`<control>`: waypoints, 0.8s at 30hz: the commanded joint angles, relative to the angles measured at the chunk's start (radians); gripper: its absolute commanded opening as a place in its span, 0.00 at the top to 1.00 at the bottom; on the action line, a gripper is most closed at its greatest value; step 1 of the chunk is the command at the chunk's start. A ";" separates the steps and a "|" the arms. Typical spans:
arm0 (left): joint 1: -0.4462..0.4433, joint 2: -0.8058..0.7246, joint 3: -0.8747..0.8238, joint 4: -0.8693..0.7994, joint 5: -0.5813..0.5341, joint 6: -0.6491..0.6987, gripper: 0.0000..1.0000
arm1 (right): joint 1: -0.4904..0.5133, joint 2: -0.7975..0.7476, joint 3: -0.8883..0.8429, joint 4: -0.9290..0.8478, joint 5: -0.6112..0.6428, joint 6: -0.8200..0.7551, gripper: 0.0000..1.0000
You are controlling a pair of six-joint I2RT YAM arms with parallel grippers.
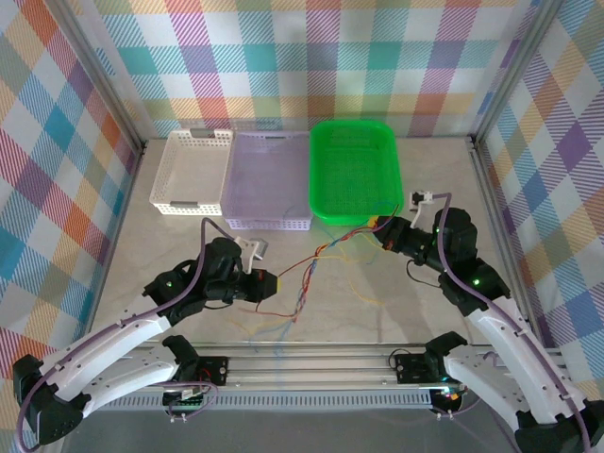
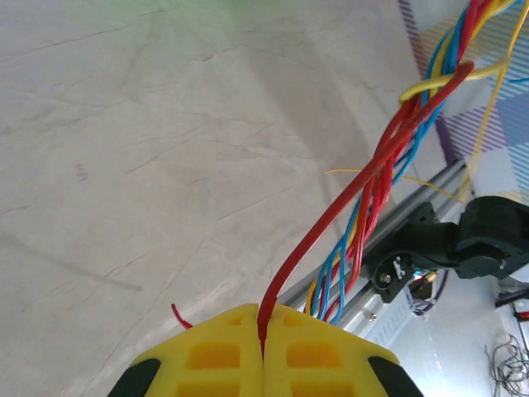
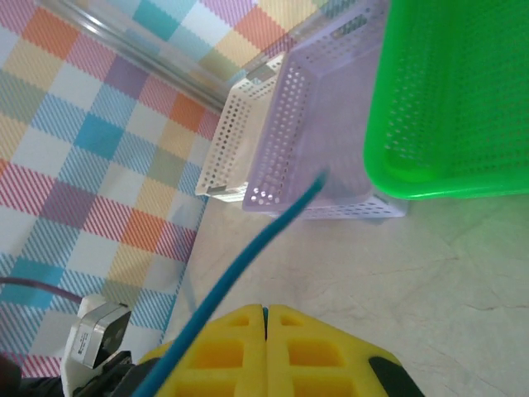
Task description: Untangle the cables
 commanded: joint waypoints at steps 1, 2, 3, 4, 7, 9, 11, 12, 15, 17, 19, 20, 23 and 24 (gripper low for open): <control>0.061 -0.027 0.051 -0.217 -0.063 0.020 1.00 | -0.096 -0.032 0.044 -0.018 -0.021 0.031 1.00; 0.084 -0.035 0.060 -0.237 -0.070 0.019 1.00 | -0.115 -0.034 0.042 -0.022 -0.032 0.034 1.00; 0.105 -0.042 0.066 -0.253 -0.074 0.021 1.00 | -0.137 -0.034 0.041 -0.037 -0.040 0.036 1.00; 0.130 -0.048 0.074 -0.267 -0.077 0.020 1.00 | -0.158 -0.036 0.038 -0.045 -0.050 0.040 1.00; 0.196 -0.057 0.100 -0.305 -0.073 0.031 1.00 | -0.224 -0.041 0.032 -0.084 -0.066 0.038 1.00; 0.236 -0.062 0.123 -0.331 -0.071 0.047 1.00 | -0.267 -0.046 0.026 -0.111 -0.075 0.032 1.00; 0.266 -0.060 0.150 -0.364 -0.078 0.063 1.00 | -0.306 -0.050 0.024 -0.138 -0.080 0.020 1.00; 0.280 -0.058 0.165 -0.381 -0.083 0.079 1.00 | -0.330 -0.054 0.028 -0.169 -0.070 0.018 1.00; 0.309 -0.056 0.207 -0.438 -0.116 0.114 1.00 | -0.390 -0.074 0.020 -0.191 -0.079 0.021 1.00; 0.324 -0.056 0.233 -0.480 -0.155 0.130 1.00 | -0.426 -0.093 0.026 -0.214 -0.071 0.022 1.00; 0.331 -0.053 0.264 -0.525 -0.204 0.153 1.00 | -0.467 -0.116 0.048 -0.260 -0.050 0.017 1.00; 0.335 -0.054 0.274 -0.541 -0.224 0.159 1.00 | -0.486 -0.128 0.057 -0.272 -0.044 0.012 1.00; 0.357 -0.057 0.294 -0.583 -0.268 0.171 1.00 | -0.536 -0.159 0.104 -0.329 -0.018 -0.005 1.00; 0.371 -0.061 0.295 -0.582 -0.256 0.177 1.00 | -0.550 -0.163 0.127 -0.350 -0.009 -0.017 1.00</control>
